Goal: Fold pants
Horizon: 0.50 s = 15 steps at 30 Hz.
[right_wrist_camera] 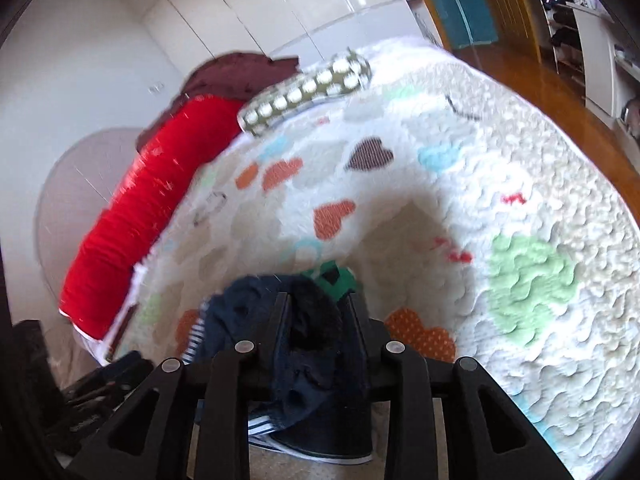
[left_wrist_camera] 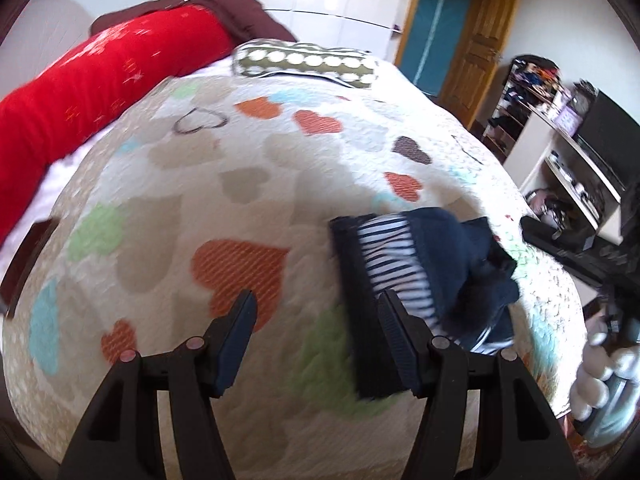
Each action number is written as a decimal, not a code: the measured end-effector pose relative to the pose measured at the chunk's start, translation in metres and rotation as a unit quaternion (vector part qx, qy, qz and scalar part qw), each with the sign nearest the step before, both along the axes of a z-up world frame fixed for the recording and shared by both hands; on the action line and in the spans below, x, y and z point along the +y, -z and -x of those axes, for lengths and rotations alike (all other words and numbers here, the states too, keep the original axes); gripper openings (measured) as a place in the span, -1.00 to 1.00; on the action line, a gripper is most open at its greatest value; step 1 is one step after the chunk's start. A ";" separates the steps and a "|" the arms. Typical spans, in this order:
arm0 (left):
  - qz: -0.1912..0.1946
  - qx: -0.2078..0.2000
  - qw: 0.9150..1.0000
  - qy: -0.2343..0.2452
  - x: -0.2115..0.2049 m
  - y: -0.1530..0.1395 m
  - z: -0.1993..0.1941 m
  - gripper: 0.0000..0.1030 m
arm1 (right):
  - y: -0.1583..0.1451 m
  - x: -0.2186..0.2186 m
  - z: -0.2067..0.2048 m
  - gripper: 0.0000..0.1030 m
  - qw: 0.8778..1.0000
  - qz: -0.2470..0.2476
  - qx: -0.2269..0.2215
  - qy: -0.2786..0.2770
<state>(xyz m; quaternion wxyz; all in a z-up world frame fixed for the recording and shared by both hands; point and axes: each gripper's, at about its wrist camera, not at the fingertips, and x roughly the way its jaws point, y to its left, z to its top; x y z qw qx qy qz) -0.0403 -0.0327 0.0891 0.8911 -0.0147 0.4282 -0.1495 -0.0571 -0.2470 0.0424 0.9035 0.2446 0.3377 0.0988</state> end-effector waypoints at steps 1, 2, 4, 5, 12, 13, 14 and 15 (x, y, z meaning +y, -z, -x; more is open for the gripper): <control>-0.002 -0.001 1.000 0.007 -0.008 0.002 -0.002 0.20 | -0.005 0.000 0.002 -0.40 1.000 -0.015 -0.010 -0.008; -0.006 0.001 1.000 0.016 -0.018 0.006 -0.003 0.20 | -0.007 0.000 0.002 -0.40 0.999 -0.027 -0.014 -0.018; -0.014 0.018 0.999 0.033 -0.037 0.019 -0.005 0.20 | -0.006 0.005 -0.003 -0.40 0.998 -0.052 -0.010 -0.041; -0.018 0.029 0.999 0.036 -0.044 0.027 -0.005 0.20 | -0.002 0.008 -0.006 -0.40 0.997 -0.060 -0.005 -0.047; -0.021 0.043 0.998 0.026 -0.046 0.044 -0.001 0.35 | 0.050 0.032 -0.016 -0.41 0.996 0.039 0.073 -0.021; -0.017 0.047 0.998 0.025 -0.044 0.044 -0.001 0.35 | 0.052 0.033 -0.013 -0.47 0.996 0.054 0.067 -0.015; -0.016 0.047 0.998 0.025 -0.044 0.044 0.000 0.35 | 0.052 0.033 -0.011 -0.47 0.996 0.057 0.062 -0.013; -0.017 0.044 0.999 0.023 -0.043 0.042 0.002 0.35 | 0.051 0.032 -0.009 -0.47 0.997 0.057 0.058 -0.009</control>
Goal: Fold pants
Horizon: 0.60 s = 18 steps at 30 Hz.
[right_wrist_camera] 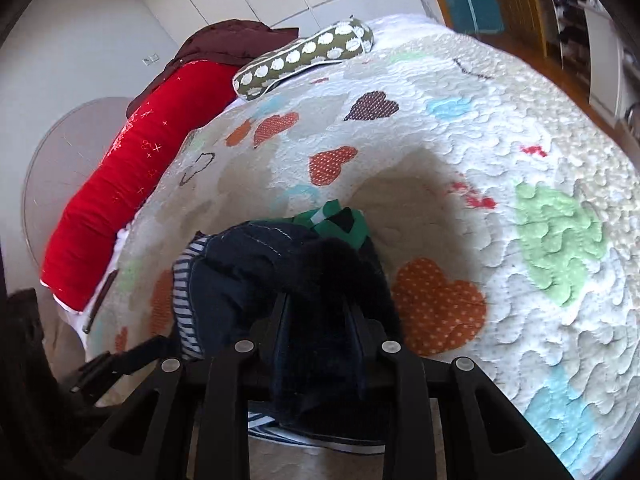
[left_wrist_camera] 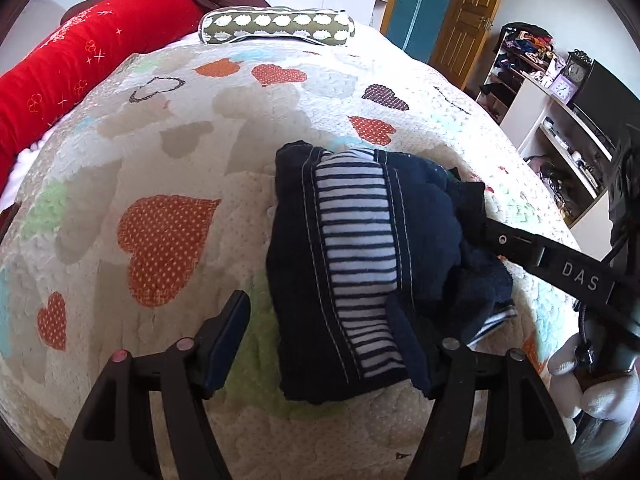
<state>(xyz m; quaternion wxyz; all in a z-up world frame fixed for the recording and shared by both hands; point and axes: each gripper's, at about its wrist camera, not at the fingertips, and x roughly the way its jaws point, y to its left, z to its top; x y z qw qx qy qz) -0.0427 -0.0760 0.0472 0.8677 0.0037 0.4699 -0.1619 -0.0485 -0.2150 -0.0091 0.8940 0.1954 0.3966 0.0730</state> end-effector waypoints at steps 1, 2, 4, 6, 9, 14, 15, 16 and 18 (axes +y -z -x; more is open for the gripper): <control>-0.002 -0.007 1.000 -0.002 0.001 -0.003 0.004 0.35 | -0.001 -0.002 0.002 -0.45 1.000 -0.003 -0.004 0.003; -0.004 -0.015 1.000 -0.003 0.001 -0.007 0.008 0.35 | -0.005 -0.004 0.006 -0.45 1.000 -0.006 -0.012 0.010; -0.014 -0.043 0.999 -0.007 0.002 -0.018 0.019 0.35 | -0.012 -0.006 0.015 -0.44 0.999 -0.001 -0.029 0.022; -0.032 -0.081 0.996 -0.017 0.004 -0.032 0.032 0.35 | -0.021 -0.008 0.029 -0.40 0.998 0.013 -0.051 0.040; -0.059 -0.133 0.989 -0.039 0.008 -0.054 0.047 0.35 | -0.036 -0.006 0.054 -0.36 0.994 0.031 -0.089 0.057; -0.077 -0.196 0.973 -0.090 0.019 -0.089 0.069 0.49 | -0.065 0.000 0.084 -0.17 0.987 0.043 -0.141 0.067; -0.078 -0.212 0.969 -0.102 0.021 -0.098 0.074 0.52 | -0.071 0.002 0.091 -0.16 0.985 0.048 -0.150 0.069; -0.079 -0.227 0.964 -0.114 0.023 -0.107 0.079 0.58 | -0.078 0.004 0.098 -0.16 0.983 0.057 -0.162 0.071; -0.077 -0.254 0.955 -0.133 0.027 -0.122 0.091 0.71 | -0.092 0.008 0.112 -0.09 0.977 0.072 -0.187 0.075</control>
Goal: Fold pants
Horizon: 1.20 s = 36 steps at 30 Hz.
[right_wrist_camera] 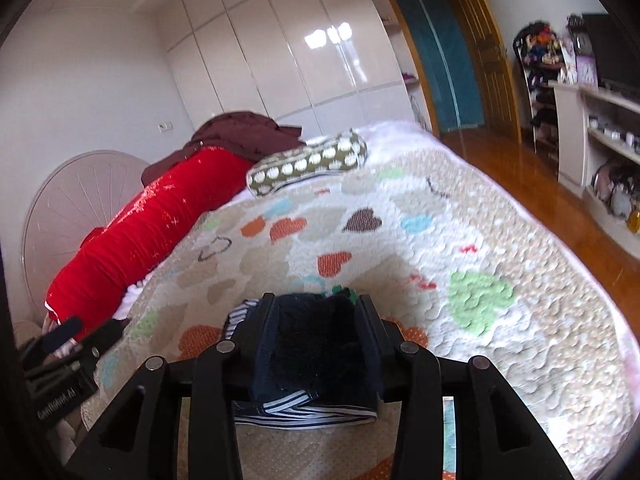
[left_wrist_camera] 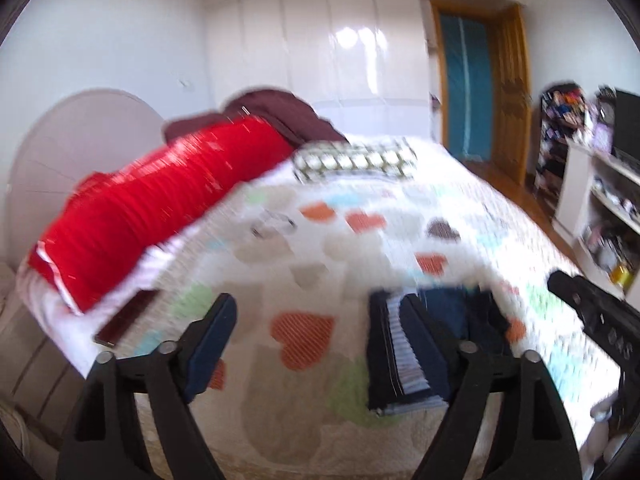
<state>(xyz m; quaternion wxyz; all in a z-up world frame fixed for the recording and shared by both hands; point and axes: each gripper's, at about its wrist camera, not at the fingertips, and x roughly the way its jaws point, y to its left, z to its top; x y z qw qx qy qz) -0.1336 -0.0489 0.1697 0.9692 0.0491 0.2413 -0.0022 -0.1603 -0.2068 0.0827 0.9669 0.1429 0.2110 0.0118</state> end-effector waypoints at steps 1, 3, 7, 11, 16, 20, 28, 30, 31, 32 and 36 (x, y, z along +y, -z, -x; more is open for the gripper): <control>0.001 -0.016 1.000 -0.008 0.001 -0.008 0.006 0.81 | -0.006 0.002 0.008 0.05 1.000 0.008 -0.014 0.007; -0.002 -0.050 0.998 -0.024 0.002 -0.024 0.019 0.97 | -0.019 0.006 0.024 0.39 0.998 0.024 -0.051 0.023; 0.004 -0.088 0.996 -0.016 0.003 -0.047 0.037 1.00 | -0.029 0.010 0.040 0.83 0.995 0.032 -0.094 0.030; 0.018 -0.067 0.998 0.003 0.003 -0.049 0.036 1.00 | -0.028 0.003 0.029 0.83 0.998 -0.003 -0.059 0.018; 0.029 -0.019 0.999 0.005 0.009 -0.039 0.025 1.00 | -0.022 0.015 0.027 0.83 0.999 0.022 -0.023 0.010; 0.051 0.013 0.999 0.011 0.014 -0.030 0.018 1.00 | -0.014 0.023 0.023 0.83 0.999 0.031 -0.009 -0.004; 0.063 0.047 0.997 0.021 0.015 -0.021 0.011 1.00 | -0.007 0.022 0.017 0.83 1.000 0.027 0.009 -0.010; 0.062 0.050 0.997 0.023 0.013 -0.019 0.010 1.00 | -0.005 0.020 0.016 0.83 1.000 0.021 0.014 -0.009; 0.061 0.051 0.997 0.023 0.012 -0.019 0.010 1.00 | -0.004 0.018 0.015 0.83 1.000 0.018 0.017 -0.008; 0.060 0.052 0.997 0.024 0.012 -0.018 0.010 1.00 | -0.003 0.018 0.014 0.83 1.000 0.015 0.019 -0.006; 0.058 0.059 0.996 0.026 0.011 -0.015 0.008 1.00 | 0.001 0.014 0.013 0.83 1.000 0.003 0.029 -0.004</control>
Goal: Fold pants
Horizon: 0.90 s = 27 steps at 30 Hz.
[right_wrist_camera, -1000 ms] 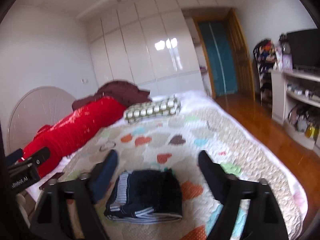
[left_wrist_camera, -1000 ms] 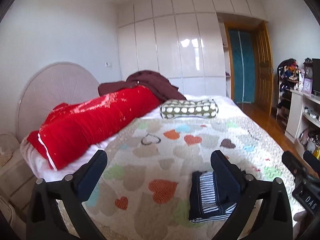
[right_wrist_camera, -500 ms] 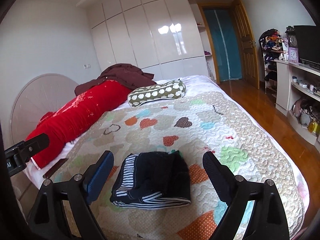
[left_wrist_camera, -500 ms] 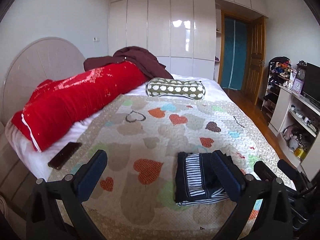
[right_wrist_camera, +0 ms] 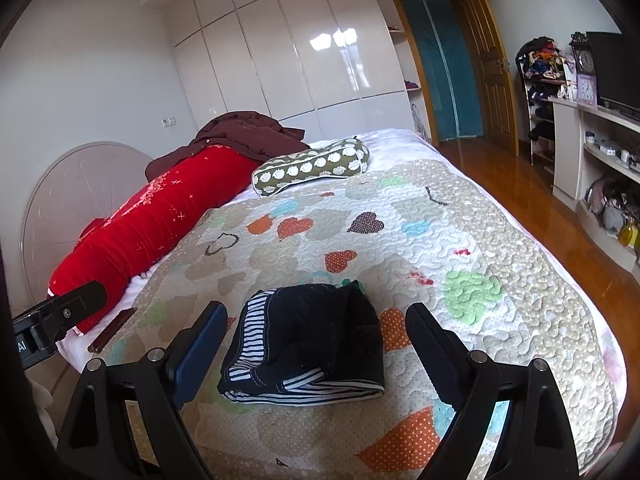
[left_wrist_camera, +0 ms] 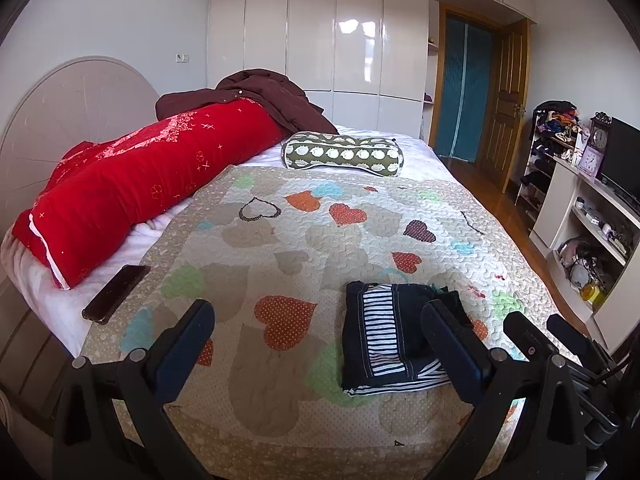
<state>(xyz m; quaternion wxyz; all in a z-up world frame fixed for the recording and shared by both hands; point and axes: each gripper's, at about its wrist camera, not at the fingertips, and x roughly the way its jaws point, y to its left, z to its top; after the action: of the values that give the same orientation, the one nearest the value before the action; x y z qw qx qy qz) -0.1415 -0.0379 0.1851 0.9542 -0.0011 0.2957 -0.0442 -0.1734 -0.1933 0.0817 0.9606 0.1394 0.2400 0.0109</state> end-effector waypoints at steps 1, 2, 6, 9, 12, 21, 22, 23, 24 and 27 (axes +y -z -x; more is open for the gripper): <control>0.000 0.002 1.000 0.000 0.000 0.001 -0.001 1.00 | 0.001 0.000 0.000 0.83 1.000 -0.002 0.003 0.000; 0.000 0.005 1.000 0.000 0.000 0.002 -0.001 1.00 | 0.002 -0.001 -0.001 0.83 1.000 -0.005 0.006 0.001; 0.004 0.018 1.000 0.002 0.001 0.008 -0.006 1.00 | 0.006 -0.002 -0.002 0.83 1.000 -0.013 0.014 0.000; 0.015 0.036 0.999 0.007 0.003 0.015 -0.011 1.00 | 0.010 -0.004 -0.004 0.83 1.000 -0.018 0.021 0.002; 0.029 0.054 0.998 0.011 0.005 0.023 -0.016 1.00 | 0.015 -0.006 -0.006 0.83 0.999 -0.024 0.031 0.003; 0.078 0.117 0.990 -0.004 0.031 0.068 -0.044 1.00 | 0.051 -0.009 -0.024 0.83 0.996 -0.027 0.086 0.002; 0.082 0.122 0.989 -0.006 0.033 0.073 -0.048 1.00 | 0.055 -0.011 -0.026 0.83 0.995 -0.028 0.093 0.003; 0.086 0.129 0.988 -0.007 0.036 0.079 -0.051 1.00 | 0.059 -0.013 -0.029 0.83 0.995 -0.034 0.098 0.002; 0.091 0.135 0.987 -0.007 0.038 0.085 -0.055 1.00 | 0.062 -0.017 -0.032 0.83 0.994 -0.041 0.101 0.002; 0.109 0.153 0.982 -0.006 0.046 0.100 -0.064 1.00 | 0.065 -0.026 -0.037 0.83 0.993 -0.053 0.105 0.010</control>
<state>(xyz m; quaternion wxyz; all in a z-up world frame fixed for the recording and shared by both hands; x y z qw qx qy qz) -0.0776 0.0080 0.0849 0.8921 -0.1132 0.4318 -0.0697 -0.1368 -0.2195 0.0163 0.9214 0.1930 0.3373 -0.0006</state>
